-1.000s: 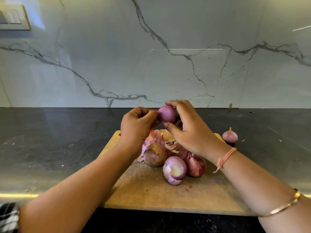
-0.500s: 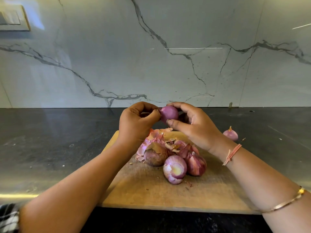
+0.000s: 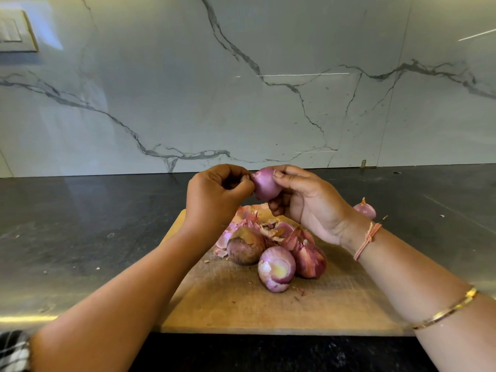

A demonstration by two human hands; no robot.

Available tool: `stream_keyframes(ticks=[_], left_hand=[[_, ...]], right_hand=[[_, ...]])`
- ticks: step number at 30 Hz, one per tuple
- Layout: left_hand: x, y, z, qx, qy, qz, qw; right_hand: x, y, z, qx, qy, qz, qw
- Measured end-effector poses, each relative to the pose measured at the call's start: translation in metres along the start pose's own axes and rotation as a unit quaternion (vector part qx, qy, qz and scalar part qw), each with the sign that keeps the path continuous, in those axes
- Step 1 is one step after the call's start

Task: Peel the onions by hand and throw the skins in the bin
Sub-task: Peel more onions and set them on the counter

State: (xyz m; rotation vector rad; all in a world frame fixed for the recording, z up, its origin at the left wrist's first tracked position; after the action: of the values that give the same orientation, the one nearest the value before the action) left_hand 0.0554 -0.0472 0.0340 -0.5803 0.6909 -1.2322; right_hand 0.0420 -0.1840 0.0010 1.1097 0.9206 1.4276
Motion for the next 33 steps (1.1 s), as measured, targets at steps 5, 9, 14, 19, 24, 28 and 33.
stream_keyframes(ticks=[5,9,14,19,24,28,33], left_hand=[[0.004,-0.004,-0.002,0.019,0.012,-0.002,1.0],[0.006,-0.009,-0.003,0.038,0.026,0.001,0.999],[0.015,-0.005,-0.006,-0.016,0.058,-0.043,0.997],[0.022,0.006,-0.009,-0.081,0.079,-0.125,0.986],[0.028,0.02,-0.01,-0.161,0.077,-0.21,0.961],[0.03,0.024,-0.011,-0.209,0.065,-0.289,0.932],[0.017,0.032,-0.004,-0.192,0.042,-0.228,0.954]], right_hand=[[-0.004,-0.003,-0.001,0.032,-0.016,0.026,0.999],[-0.009,-0.005,0.001,0.058,-0.036,0.037,0.997],[-0.015,-0.01,0.0,0.081,-0.053,0.04,0.995],[-0.016,-0.013,0.002,0.083,-0.06,0.068,0.992],[-0.011,-0.012,0.003,0.05,-0.062,0.072,0.994],[-0.018,-0.005,0.004,0.03,-0.086,0.094,0.991],[-0.046,0.011,0.004,0.004,-0.132,0.092,0.987]])
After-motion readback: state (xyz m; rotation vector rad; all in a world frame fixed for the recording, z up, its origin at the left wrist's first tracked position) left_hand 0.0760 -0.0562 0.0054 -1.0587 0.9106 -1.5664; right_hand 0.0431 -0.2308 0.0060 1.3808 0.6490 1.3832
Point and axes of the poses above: each hand's wrist, its own z-axis towards the middle knuckle, its own x-axis out of the palm, y = z × x, the point moved 10 cm from there along z, towards the middle knuckle, and after that the axes turned 6 degrees about -y, right-handed, at the moved point
